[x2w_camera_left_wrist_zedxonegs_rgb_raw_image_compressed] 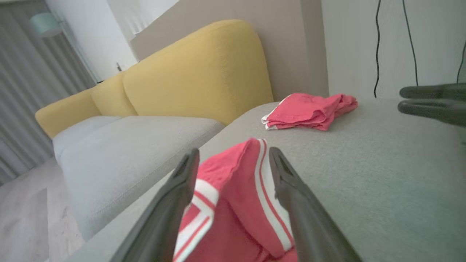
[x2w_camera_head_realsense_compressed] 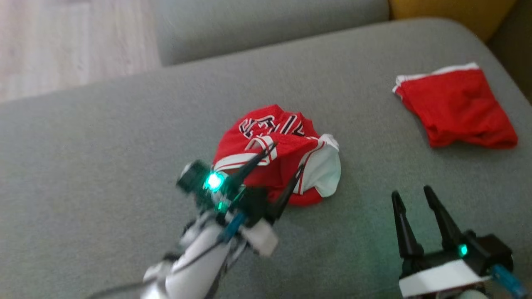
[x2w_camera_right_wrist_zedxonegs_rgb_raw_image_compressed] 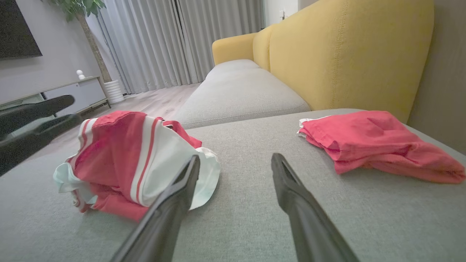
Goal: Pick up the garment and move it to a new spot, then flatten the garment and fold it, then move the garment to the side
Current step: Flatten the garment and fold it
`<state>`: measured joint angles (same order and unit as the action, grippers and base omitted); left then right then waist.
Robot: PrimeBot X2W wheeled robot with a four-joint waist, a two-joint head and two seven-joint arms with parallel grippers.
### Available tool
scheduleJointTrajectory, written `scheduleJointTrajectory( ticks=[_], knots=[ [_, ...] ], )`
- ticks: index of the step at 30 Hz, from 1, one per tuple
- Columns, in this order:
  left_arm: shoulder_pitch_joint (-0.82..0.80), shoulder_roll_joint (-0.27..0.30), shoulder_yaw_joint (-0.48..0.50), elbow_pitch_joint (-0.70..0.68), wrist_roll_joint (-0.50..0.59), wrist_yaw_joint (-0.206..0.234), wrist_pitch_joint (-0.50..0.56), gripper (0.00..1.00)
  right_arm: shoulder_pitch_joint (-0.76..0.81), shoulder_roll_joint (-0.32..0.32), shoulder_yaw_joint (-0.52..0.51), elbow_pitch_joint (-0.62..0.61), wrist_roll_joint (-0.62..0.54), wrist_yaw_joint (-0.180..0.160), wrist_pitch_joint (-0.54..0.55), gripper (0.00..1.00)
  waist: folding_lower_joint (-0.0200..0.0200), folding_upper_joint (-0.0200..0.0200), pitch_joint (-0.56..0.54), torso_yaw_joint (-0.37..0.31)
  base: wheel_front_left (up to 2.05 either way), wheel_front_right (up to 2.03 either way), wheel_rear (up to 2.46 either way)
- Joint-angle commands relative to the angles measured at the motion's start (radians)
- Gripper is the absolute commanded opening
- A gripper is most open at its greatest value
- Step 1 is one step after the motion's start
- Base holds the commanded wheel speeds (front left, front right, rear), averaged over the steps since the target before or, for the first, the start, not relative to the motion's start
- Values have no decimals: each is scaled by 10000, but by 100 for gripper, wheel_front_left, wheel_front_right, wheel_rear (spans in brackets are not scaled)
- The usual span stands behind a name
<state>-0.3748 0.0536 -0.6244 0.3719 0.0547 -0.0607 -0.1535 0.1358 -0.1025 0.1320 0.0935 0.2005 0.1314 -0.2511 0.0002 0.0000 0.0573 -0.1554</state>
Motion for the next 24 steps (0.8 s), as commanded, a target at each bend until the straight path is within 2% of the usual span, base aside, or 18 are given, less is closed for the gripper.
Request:
scheduleJointTrajectory(
  ticks=[1, 6, 11, 12, 13, 19, 24],
  knots=[
    [-751, -33, 175, -95, 164, -81, 240, 100, -572, -129, 275, -352, 71, -7, -107, 100, -2, 0, 487, -382, 0, 0, 0],
    [-1724, -31, -204, 677, 351, -346, 969, 100, -852, -96, 462, -284, 165, -7, -107, 100, -2, 0, 918, -680, 0, 0, 0],
    [-2348, -1, -261, 1287, 579, -190, 1151, 100, -1174, -113, 595, -234, 253, -7, -107, 100, -2, 0, 1198, -965, 0, 0, 0],
    [-2427, 0, -274, 1404, 591, -173, 1139, 75, -1215, -117, 605, -227, 259, -7, -107, 100, -2, 0, 1217, -1009, 0, 0, 0],
    [-2487, -1, -299, 1517, 575, -184, 1116, 0, -1246, -117, 604, -219, 258, -7, -107, 100, -2, 0, 1226, -1050, 0, 0, 0],
    [-2918, -16, -483, 1932, 335, -265, 685, 0, -1259, -46, 598, -128, 229, -7, -107, 100, -2, 0, 956, -1276, 0, 0, 0],
    [-3903, -27, -717, 2064, 6, -472, 416, 0, -1149, 70, 642, -78, 230, -7, -107, 100, -2, 0, 527, -1437, 0, 0, 0]
  ],
)
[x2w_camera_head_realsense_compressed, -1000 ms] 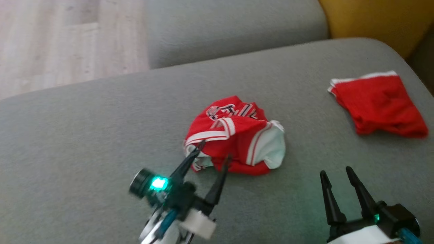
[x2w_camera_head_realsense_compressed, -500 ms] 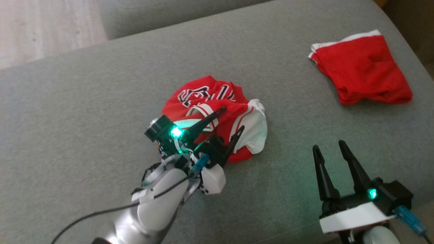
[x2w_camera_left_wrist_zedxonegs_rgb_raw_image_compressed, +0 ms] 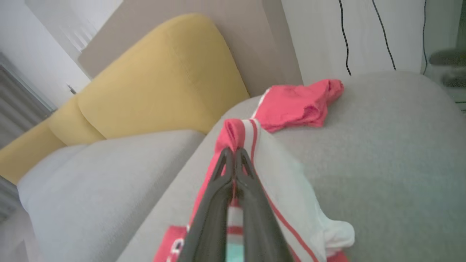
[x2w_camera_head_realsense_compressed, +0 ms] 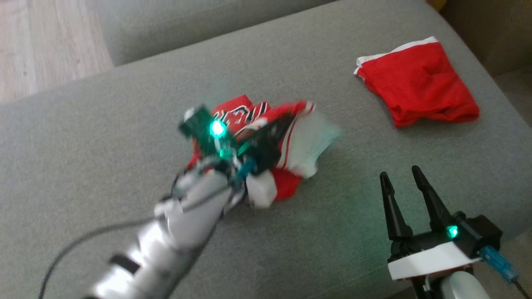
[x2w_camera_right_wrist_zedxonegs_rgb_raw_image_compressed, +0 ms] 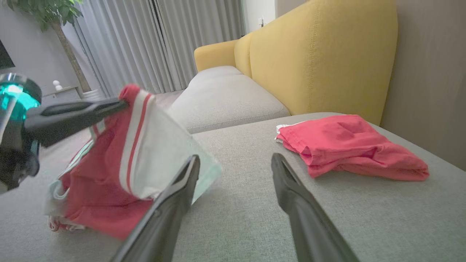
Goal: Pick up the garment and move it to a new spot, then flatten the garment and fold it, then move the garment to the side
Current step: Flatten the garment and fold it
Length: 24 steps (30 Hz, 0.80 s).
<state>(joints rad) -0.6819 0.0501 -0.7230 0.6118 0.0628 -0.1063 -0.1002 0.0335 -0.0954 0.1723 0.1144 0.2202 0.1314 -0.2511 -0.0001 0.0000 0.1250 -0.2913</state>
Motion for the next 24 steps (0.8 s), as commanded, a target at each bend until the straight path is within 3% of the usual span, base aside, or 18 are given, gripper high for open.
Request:
scheduleJointTrajectory(
  ticks=[1, 6, 10, 14, 18, 24],
  knots=[
    [-1126, 7, 241, -345, -216, -62, -169, 0, -107, 24, 248, -282, 26, -7, -107, 100, 1, 0, -234, -108, 0, 0, 0],
    [-2925, 4, 405, -539, -1905, -212, -348, 0, 43, 122, 181, -245, -14, -7, -107, 100, 1, 0, -650, -152, 0, 0, 0],
    [-4928, 3, 1272, -290, -3114, -221, -765, 0, 291, 77, -3, -253, -100, -7, -107, 100, 1, 0, -1056, 68, 0, 0, 0],
    [-5368, 4, 1777, -41, -3608, -90, -800, 0, 448, 53, -169, -326, -176, -7, -107, 100, 1, 0, -1208, 370, 0, 0, 0],
    [-4289, 303, 2104, 95, -4013, 220, -809, 0, 620, 85, -282, -455, -247, -7, -107, 100, 1, 0, -1294, 869, 0, 0, 0],
    [-23, 1046, 2688, -443, -5039, 818, -1074, 0, 836, 138, -459, -552, -304, -7, -107, 100, 1, 0, -1054, 1675, 0, 0, 0]
  ],
)
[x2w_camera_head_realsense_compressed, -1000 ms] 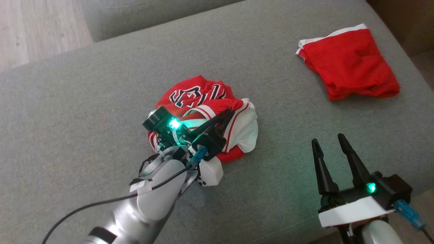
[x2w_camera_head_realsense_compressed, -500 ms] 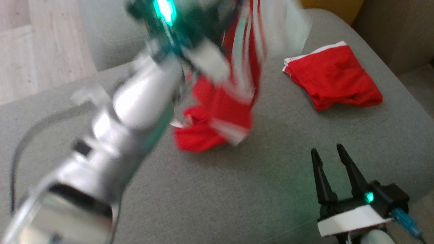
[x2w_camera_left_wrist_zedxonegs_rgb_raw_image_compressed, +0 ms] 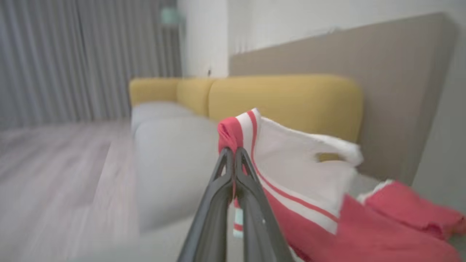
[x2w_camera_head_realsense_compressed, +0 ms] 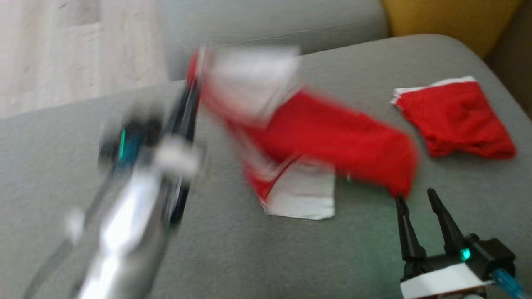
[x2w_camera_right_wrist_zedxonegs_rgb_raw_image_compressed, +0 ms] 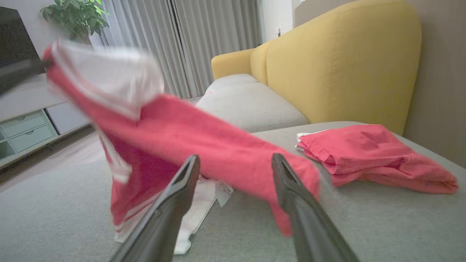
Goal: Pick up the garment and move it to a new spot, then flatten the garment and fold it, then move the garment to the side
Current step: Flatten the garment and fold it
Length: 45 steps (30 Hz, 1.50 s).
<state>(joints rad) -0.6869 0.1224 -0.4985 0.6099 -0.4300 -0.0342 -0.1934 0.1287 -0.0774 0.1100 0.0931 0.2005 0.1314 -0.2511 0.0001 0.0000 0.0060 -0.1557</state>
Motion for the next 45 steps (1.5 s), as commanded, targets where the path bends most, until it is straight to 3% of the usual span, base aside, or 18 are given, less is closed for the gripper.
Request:
scheduleJointTrajectory(
  ticks=[1, 5, 10, 11, 12, 13, 21, 25, 31, 43, 44, 45],
  knots=[
    [787, 407, 577, -554, -295, 254, -203, 0, -94, -59, 119, -348, -115, -7, -107, 100, -1, 0, 203, 436, 0, 0, 0],
    [3060, 671, 964, -1207, -704, 707, -459, 0, -100, -199, 17, -378, -135, -7, -107, 100, -1, 0, 425, 854, 0, 0, 0],
    [4307, 683, 1102, -1835, -792, 924, -596, 1, -203, -378, 3, -353, -136, -7, -107, 100, -1, 0, 558, 1274, 0, 0, 0],
    [4420, 679, 1100, -1924, -759, 959, -610, 38, -227, -397, 25, -351, -131, -7, -107, 100, -1, 0, 575, 1328, 0, 0, 0],
    [4513, 673, 1108, -1984, -726, 1022, -620, 89, -251, -417, 51, -347, -127, -7, -107, 100, -1, 0, 586, 1374, 0, 0, 0],
    [4584, 673, 1101, -2038, -658, 1114, -628, 100, -269, -428, 63, -342, -123, -7, -107, 100, -1, 0, 588, 1412, 0, 0, 0],
    [4707, 1359, 275, -2806, 1240, 2163, -580, 100, -232, -481, 154, -313, -87, -7, -107, 100, -1, 0, 527, 1440, 0, 0, 0],
    [4314, 1658, -521, -3239, 2416, 2415, -108, 100, -194, -505, 174, -315, -80, -7, -107, 100, -1, 0, 553, 1401, 0, 0, 0],
    [3376, 1529, -1510, -3156, 3638, 2442, 618, 100, -293, -582, 284, -308, -51, -7, -107, 100, -1, 0, 696, 1265, 0, 0, 0],
    [2268, 831, -1768, -1707, 3767, 2472, 894, 100, -555, -820, 388, -316, -16, -7, -107, 100, -1, 0, 1138, 814, 0, 0, 0],
    [2242, 793, -1717, -1623, 3700, 2498, 862, 89, -566, -834, 373, -316, -13, -7, -107, 100, -1, 0, 1159, 783, 0, 0, 0],
    [2216, 772, -1690, -1552, 3653, 2503, 826, 67, -571, -843, 358, -318, -9, -7, -107, 100, -1, 0, 1175, 756, 0, 0, 0]
  ],
)
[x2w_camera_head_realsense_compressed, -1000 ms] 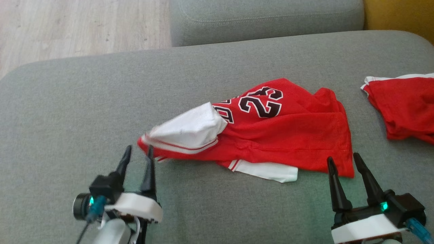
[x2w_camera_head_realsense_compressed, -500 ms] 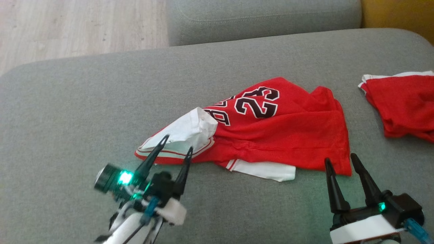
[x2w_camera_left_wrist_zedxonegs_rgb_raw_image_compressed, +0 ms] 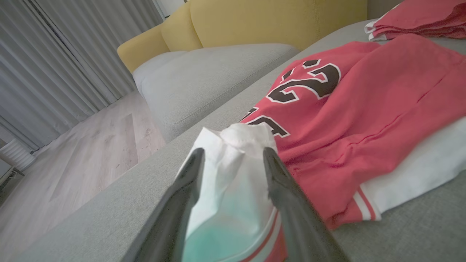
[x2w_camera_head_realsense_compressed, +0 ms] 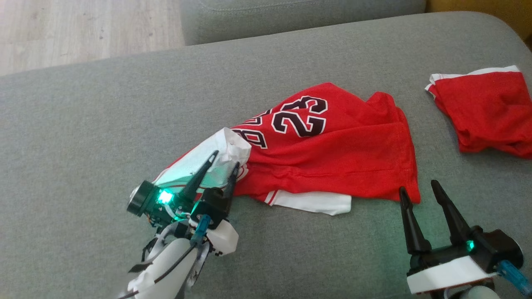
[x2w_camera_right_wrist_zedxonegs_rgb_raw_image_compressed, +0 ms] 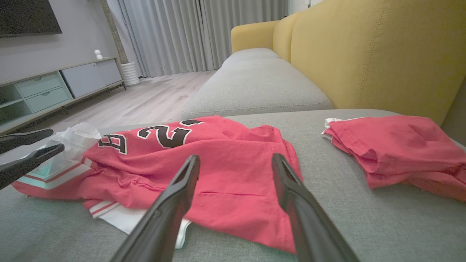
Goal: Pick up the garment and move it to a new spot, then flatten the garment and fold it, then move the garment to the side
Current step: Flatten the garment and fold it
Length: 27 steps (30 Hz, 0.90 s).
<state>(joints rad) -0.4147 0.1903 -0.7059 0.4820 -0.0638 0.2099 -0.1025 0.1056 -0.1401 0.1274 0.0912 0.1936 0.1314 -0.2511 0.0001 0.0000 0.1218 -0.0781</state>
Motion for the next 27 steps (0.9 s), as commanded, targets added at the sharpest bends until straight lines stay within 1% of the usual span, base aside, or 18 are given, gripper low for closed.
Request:
scheduleJointTrajectory(
  ticks=[1, 2, 3, 5, 6, 7, 12, 16, 20, 24, 27],
  knots=[
    [-531, 88, 404, -209, -44, 67, -112, 48, -344, -222, 176, -301, 63, -7, -107, 100, -1, 0, 30, -47, 0, 0, 0],
    [-537, 78, 439, -138, -106, 68, -107, 38, -345, -229, 175, -301, 66, -7, -107, 100, -1, 0, 36, -71, 0, 0, 0],
    [-539, 74, 474, -79, -164, 72, -114, 29, -345, -232, 180, -298, 69, -7, -107, 100, -1, 0, 40, -95, 0, 0, 0],
    [-531, 81, 531, 23, -255, 94, -138, 17, -342, -228, 186, -288, 69, -7, -107, 100, -1, 0, 30, -136, 0, 0, 0],
    [-517, 77, 566, 62, -314, 106, -153, 5, -336, -223, 185, -283, 66, -7, -107, 100, -1, 0, 18, -150, 0, 0, 0],
    [-507, 84, 590, 94, -356, 113, -178, 0, -331, -220, 188, -279, 65, -7, -107, 100, -1, 0, 6, -163, 0, 0, 0],
    [-430, 163, 737, -15, -559, 179, -395, 0, -259, -188, 106, -292, 42, -7, -107, 100, -1, 0, -76, -105, 0, 0, 0],
    [-283, 322, 845, -582, -790, 85, -459, 0, -143, -234, -6, 31, 35, -7, -107, 100, -1, 0, -52, 90, 0, 0, 0],
    [-90, 801, 1016, -1468, -832, 154, -405, 0, -251, -345, -161, 846, 80, -7, -107, 100, -1, 0, 12, 246, 0, 0, 0],
    [93, 1443, 1284, -2406, -787, 332, -244, 0, -665, -455, -384, 1778, 532, -7, -107, 100, -1, 0, 133, 374, 0, 0, 0],
    [209, 1825, 1484, -2923, -805, 442, -80, 0, -1238, -855, -177, 2467, 1051, -7, 227, 100, -1, 0, 244, 402, 0, 0, 0]
  ],
)
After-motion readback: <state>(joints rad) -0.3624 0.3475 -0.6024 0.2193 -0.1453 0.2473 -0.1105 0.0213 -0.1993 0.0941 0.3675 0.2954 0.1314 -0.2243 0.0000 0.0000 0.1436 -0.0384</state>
